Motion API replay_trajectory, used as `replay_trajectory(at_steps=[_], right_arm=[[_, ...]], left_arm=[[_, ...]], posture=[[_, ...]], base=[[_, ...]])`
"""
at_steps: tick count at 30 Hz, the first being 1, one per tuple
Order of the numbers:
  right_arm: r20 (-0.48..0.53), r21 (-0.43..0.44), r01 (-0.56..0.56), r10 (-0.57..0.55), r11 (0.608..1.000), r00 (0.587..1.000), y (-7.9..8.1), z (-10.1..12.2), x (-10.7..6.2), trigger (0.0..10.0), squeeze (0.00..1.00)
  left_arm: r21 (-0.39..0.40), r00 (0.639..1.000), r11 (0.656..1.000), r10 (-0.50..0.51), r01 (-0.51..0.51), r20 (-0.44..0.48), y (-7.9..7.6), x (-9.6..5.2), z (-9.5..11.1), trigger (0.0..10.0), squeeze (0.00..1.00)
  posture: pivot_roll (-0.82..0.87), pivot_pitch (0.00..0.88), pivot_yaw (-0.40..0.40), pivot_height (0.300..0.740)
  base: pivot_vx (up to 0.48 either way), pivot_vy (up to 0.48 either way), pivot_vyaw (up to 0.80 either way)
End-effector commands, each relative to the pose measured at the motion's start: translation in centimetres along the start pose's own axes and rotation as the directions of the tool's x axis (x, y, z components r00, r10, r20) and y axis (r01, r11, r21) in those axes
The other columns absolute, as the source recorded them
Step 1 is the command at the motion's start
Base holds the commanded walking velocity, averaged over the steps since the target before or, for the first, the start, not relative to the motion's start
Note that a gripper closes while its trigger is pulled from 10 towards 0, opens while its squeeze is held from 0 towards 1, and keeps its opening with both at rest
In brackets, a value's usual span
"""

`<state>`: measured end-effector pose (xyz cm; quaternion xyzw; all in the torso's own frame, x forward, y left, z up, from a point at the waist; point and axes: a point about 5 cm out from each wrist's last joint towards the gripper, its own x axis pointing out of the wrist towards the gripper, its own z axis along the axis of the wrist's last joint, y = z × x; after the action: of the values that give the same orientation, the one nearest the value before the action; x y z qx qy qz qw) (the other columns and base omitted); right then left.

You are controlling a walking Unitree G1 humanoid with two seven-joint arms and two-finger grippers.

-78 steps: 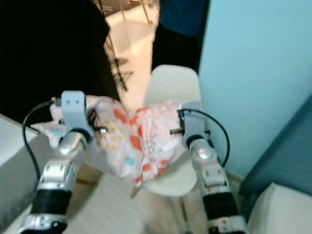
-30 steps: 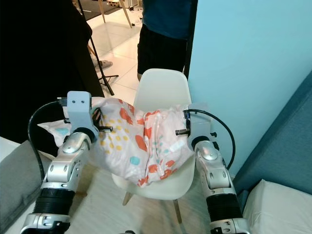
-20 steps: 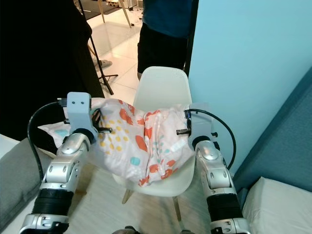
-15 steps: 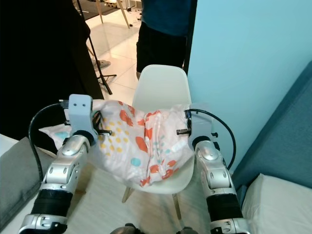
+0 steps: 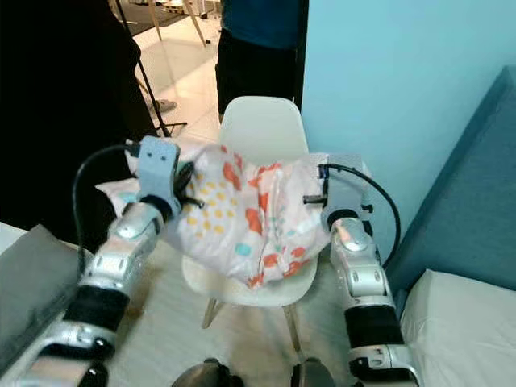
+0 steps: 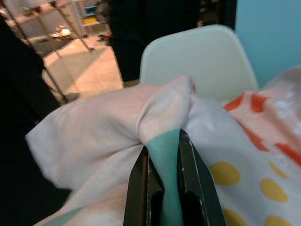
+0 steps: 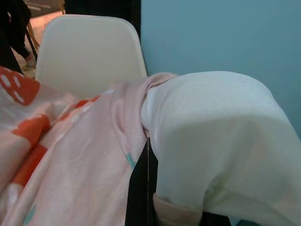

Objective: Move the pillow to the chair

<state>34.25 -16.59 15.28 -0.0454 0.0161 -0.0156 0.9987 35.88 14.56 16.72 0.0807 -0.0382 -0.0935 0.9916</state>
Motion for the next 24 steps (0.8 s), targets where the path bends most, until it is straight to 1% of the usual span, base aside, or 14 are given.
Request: replay_trajectory(at_steps=[1,3,4,5,6,9,18,20,24], right_arm=[[0.032,0.0,-0.025,0.025,1.0,0.999,0.9,0.2,-0.1,10.0,0.0],[0.031,-0.001,-0.026,0.026,1.0,0.999,1.0,0.1,-0.1,10.0,0.0],[0.029,0.001,-0.027,0.027,1.0,0.999,1.2,-0.1,-0.2,10.0,0.0],[0.029,0.001,-0.027,0.027,1.0,0.999,1.2,-0.1,-0.2,10.0,0.0],[0.029,0.009,-0.025,0.025,1.0,0.999,1.2,-0.1,-0.2,10.0,0.0],[0.031,0.012,-0.023,0.022,1.0,0.999,1.2,-0.1,-0.1,10.0,0.0],[0.036,0.015,-0.019,0.018,1.0,0.999,1.0,0.1,0.1,10.0,0.0],[0.034,0.019,-0.025,0.024,1.0,0.999,1.1,0.1,0.3,10.0,0.0],[0.051,0.022,-0.018,0.017,1.0,0.999,1.2,0.3,0.7,10.0,0.0]], left_arm=[[0.007,0.999,0.999,0.039,-0.039,-0.017,0.6,-0.1,-0.5,10.0,0.0],[0.003,0.999,0.999,0.045,-0.045,-0.024,0.6,-0.2,-0.7,10.0,0.0],[-0.037,0.998,0.999,0.036,-0.039,-0.055,0.6,-0.4,-1.5,10.0,0.0],[-0.037,0.998,0.999,0.036,-0.039,-0.055,0.6,-0.4,-1.5,10.0,0.0],[-0.039,0.997,0.998,0.049,-0.051,-0.058,0.7,-0.6,-1.9,10.0,0.0],[-0.035,0.996,0.997,0.061,-0.063,-0.062,0.8,-0.6,-2.2,10.0,0.0],[-0.027,0.995,0.996,0.078,-0.079,-0.058,1.2,-0.5,-2.2,10.0,0.0],[-0.023,0.995,0.997,0.077,-0.078,-0.056,1.3,-0.4,-2.3,10.0,0.0],[-0.001,0.997,0.999,0.048,-0.048,-0.064,1.3,-0.1,-2.8,10.0,0.0]], posture=[[0.01,0.098,0.023,0.627],[0.01,0.098,0.023,0.627],[0.01,0.098,0.022,0.627],[0.01,0.098,0.022,0.627],[0.01,0.098,0.022,0.627],[0.01,0.096,0.022,0.627],[0.01,0.098,0.02,0.627],[0.01,0.1,0.019,0.627],[0.01,0.102,0.018,0.612]], base=[[0.0,0.0,0.0],[0.0,0.0,0.0],[0.0,0.0,0.0],[0.0,0.0,0.0],[0.0,0.0,0.0],[0.0,0.0,0.0],[0.0,0.0,0.0],[0.0,0.0,0.0],[0.0,0.0,0.0]])
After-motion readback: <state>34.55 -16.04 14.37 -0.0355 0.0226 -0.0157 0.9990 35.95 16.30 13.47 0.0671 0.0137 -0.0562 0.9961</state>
